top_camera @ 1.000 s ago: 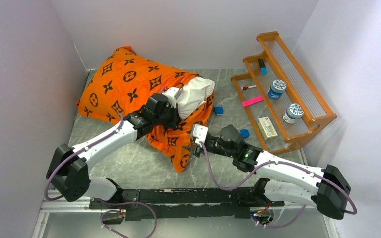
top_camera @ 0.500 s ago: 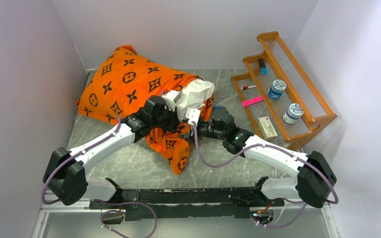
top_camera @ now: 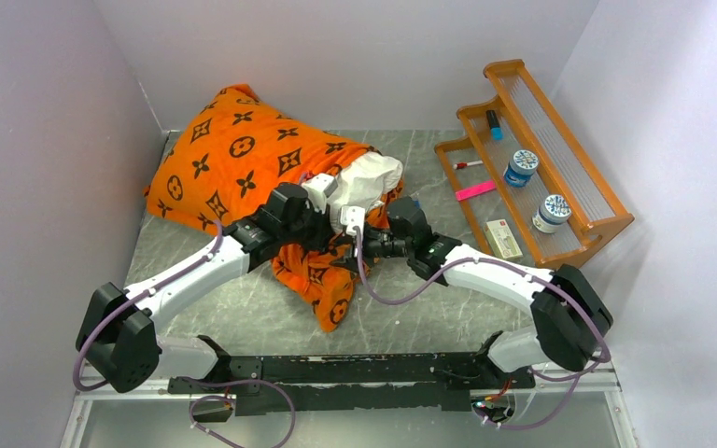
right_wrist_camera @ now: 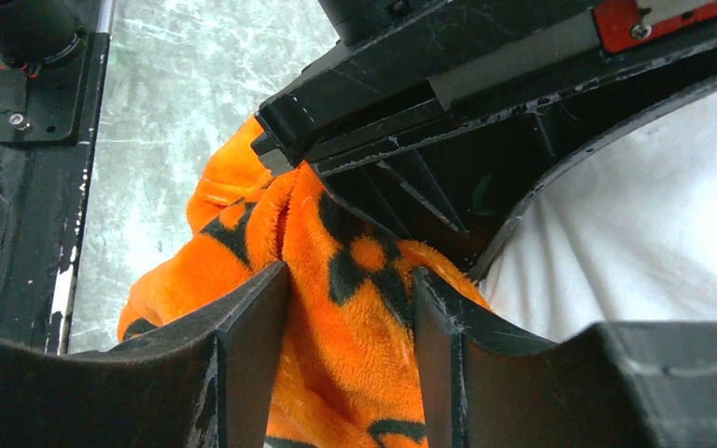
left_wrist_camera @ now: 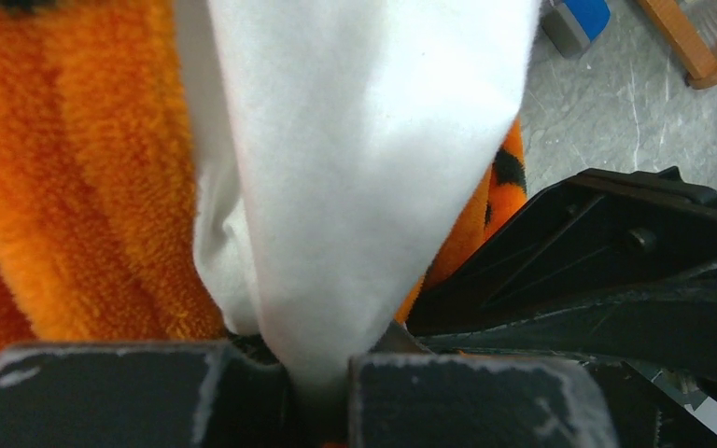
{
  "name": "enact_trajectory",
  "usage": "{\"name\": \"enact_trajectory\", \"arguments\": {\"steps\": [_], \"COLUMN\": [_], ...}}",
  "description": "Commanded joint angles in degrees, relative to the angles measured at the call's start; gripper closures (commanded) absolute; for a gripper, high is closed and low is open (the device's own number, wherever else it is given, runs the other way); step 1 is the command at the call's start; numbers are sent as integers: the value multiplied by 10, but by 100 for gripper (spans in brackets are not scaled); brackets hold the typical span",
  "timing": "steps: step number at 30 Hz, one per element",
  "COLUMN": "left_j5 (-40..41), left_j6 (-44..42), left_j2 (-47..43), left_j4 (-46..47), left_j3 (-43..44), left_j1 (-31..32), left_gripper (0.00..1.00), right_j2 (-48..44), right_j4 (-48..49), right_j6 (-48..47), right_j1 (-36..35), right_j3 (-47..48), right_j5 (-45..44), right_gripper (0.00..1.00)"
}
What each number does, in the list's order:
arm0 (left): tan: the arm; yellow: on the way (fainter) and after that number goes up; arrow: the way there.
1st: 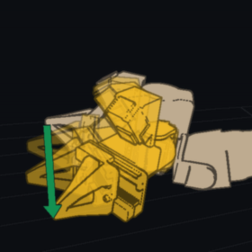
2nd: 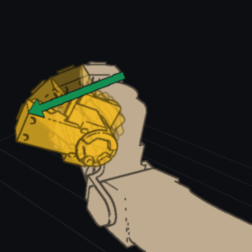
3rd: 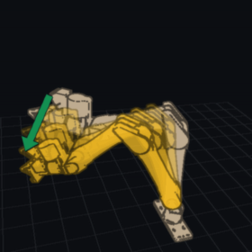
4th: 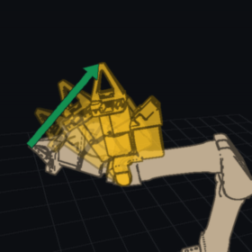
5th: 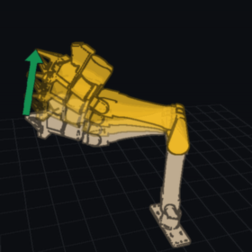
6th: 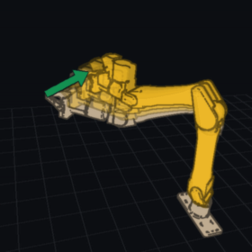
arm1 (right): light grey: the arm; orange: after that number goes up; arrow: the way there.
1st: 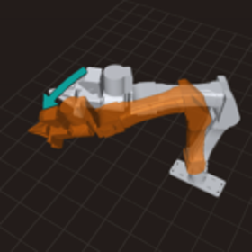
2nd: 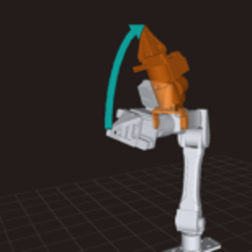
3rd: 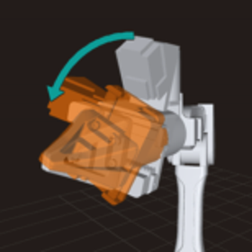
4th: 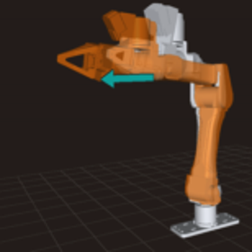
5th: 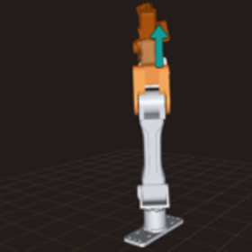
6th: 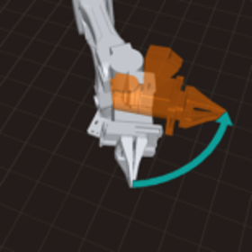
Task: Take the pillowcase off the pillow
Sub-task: Remove the pillow from the pillowcase.
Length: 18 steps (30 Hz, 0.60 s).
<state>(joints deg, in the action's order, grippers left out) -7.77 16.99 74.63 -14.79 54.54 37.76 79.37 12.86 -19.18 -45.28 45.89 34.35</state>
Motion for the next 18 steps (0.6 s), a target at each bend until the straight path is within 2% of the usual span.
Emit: {"name": "enact_trajectory", "arguments": {"steps": [1,3,5,12,18], "left_j5": [-20,-22,-21,-15,10], "left_j6": [-15,-16,-17,-14,-4], "left_j2": [-27,-26,-24,-19,-15], "left_j4": [58,58,58,50,42], "left_j3": [9,10,10,13,17], "left_j1": [-5,-5,-5,-4,-5], "left_gripper": [95,95,95,95,95], "right_j2": [18,24,32,36,-25], "right_j4": [5,-3,-7,-37,-39], "right_j6": [-13,-16,-15,-18,-10], "right_j1": [-3,-4,-3,-5,-32], "right_j3": [32,39,46,49,-11], "right_j5": [54,65,76,104,110], "right_gripper": [48,51,58,100,100]}}
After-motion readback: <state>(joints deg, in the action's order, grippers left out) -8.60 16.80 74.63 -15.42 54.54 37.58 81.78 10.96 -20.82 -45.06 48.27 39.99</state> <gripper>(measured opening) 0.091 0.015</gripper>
